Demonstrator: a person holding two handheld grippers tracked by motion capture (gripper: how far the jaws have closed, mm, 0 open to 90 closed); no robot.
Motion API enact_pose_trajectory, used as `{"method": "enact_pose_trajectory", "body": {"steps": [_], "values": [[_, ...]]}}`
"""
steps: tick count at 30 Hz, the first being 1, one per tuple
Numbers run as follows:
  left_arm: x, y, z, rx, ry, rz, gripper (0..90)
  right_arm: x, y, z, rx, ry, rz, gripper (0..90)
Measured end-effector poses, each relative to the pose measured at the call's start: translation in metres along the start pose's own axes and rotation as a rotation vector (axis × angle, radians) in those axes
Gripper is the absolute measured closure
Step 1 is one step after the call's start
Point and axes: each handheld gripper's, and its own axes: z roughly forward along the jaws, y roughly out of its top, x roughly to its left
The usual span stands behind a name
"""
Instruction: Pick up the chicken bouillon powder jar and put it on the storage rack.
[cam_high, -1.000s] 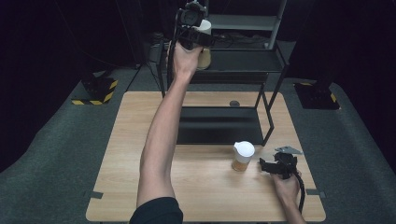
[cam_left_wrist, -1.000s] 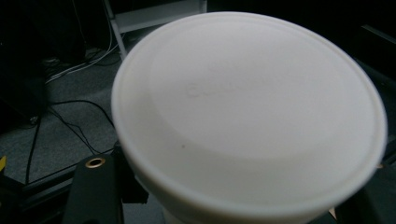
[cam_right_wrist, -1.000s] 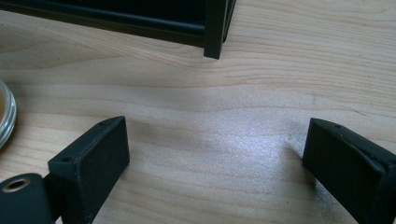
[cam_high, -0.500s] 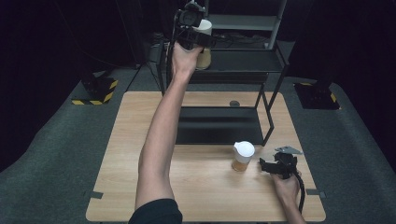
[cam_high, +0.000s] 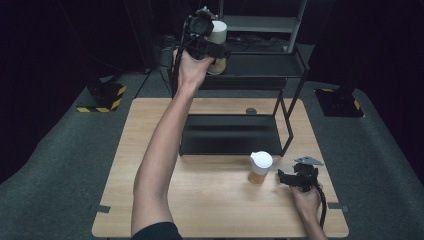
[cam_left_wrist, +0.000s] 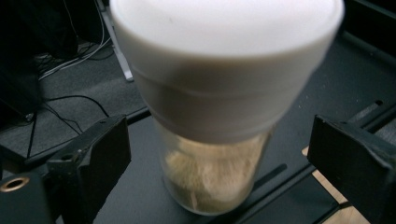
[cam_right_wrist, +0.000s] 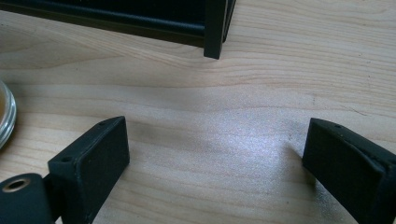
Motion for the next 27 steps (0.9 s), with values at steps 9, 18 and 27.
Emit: {"method": "enact_pose_trajectory", "body": {"steps": [9, 18, 27], "values": [[-0.006, -0.012, -0.011, -0.008, -0.012, 0.016, 6.3, 0.0, 0.0, 0.0, 0.001, -0.002, 0.0, 6.6], [-0.008, -0.026, -0.019, -0.021, -0.008, 0.029, 6.9, 0.0, 0.0, 0.0, 0.0, -0.002, 0.001, 6.6], [-0.009, -0.041, -0.026, -0.031, -0.023, 0.047, 6.9, 0.0, 0.0, 0.0, 0.0, -0.002, 0.001, 6.6]]}}
